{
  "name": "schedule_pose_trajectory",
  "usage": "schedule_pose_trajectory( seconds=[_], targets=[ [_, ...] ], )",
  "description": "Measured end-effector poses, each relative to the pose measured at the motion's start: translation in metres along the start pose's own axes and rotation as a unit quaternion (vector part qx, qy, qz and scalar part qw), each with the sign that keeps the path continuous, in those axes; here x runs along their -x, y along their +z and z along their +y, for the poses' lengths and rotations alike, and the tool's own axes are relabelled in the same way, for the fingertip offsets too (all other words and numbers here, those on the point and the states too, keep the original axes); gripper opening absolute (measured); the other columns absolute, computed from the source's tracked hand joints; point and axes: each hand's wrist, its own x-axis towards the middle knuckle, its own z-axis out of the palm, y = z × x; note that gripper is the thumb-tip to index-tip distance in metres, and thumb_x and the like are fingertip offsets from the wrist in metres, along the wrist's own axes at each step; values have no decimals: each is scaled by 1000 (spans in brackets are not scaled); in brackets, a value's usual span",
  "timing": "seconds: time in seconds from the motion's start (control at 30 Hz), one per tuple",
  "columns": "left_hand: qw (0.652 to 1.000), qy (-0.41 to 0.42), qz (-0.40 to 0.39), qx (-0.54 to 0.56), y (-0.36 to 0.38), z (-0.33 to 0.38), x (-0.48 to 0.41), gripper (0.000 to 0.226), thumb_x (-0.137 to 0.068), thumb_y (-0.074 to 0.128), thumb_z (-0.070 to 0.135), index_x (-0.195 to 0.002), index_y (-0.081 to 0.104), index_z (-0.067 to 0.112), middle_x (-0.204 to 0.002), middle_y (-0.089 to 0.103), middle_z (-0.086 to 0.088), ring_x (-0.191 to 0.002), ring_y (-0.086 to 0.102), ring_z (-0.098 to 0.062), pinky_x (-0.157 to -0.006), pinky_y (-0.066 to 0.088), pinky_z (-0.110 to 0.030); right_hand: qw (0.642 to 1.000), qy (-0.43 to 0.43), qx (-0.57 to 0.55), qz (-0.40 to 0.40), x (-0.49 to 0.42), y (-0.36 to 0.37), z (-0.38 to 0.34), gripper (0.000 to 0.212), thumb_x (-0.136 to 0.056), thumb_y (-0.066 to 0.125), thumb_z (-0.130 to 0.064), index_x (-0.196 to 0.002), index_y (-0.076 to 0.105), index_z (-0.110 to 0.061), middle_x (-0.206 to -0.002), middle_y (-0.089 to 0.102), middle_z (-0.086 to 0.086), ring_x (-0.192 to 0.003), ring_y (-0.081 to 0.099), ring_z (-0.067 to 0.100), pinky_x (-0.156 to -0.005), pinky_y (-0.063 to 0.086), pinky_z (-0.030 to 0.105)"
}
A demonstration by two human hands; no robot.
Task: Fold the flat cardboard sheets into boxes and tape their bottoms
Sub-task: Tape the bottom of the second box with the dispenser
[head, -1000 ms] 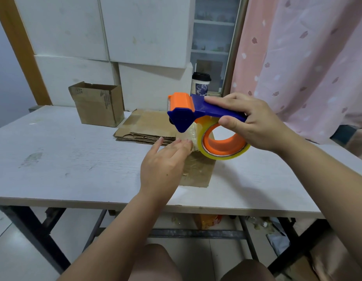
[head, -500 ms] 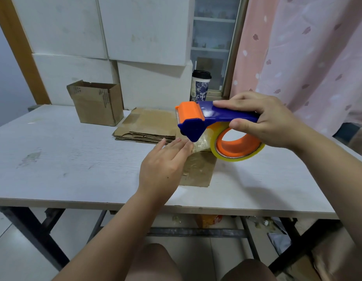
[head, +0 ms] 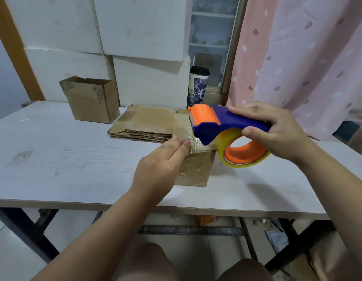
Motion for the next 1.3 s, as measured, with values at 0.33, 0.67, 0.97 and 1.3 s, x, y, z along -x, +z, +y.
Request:
schedule_pose_trajectory(
  seconds=[0.33, 0.67, 0.97, 1.3],
  targets=[
    [998, 56, 36, -22, 2, -7, -3, 30, -77, 73, -3, -107, 69, -1, -107, 69, -15, -100, 67, -30, -64, 59, -40, 996, 22, -72, 40, 13, 13, 15, 39, -79, 55, -52, -117, 55, -41, -113, 61, -15, -104, 52, -8, -90, 36, 9],
    [998, 44, -25, -42, -7, -4, -4, 44, -69, 80, -6, -111, 67, -3, -111, 67, -17, -102, 65, -33, -56, 59, -44, 967, 111, -201, 113, 38, 45, 30, 65, -67, 54, -82, -115, 57, -39, -108, 62, -32, -102, 58, -1, -89, 49, 40],
    [999, -2, -12, -45, -11, 13, -14, 34, -77, 70, 2, -112, 67, 4, -95, 69, -12, -81, 67, -32, -63, 54, -38, 960, 133, -216, 119, 43, 50, 28, 64, -66, 54, -83, -116, 57, -44, -108, 63, -29, -100, 60, 3, -87, 52, 35],
    [998, -32, -41, -47, 0, 40, -31, 24, -73, 78, 26, -85, 69, 7, -96, 68, -10, -80, 62, -31, -71, 50, -36, 983, 118, -137, 28, 45, 43, 24, 40, -89, 43, -55, -129, 38, -56, -120, 56, -14, -109, 50, 1, -91, 36, 9]
  ],
)
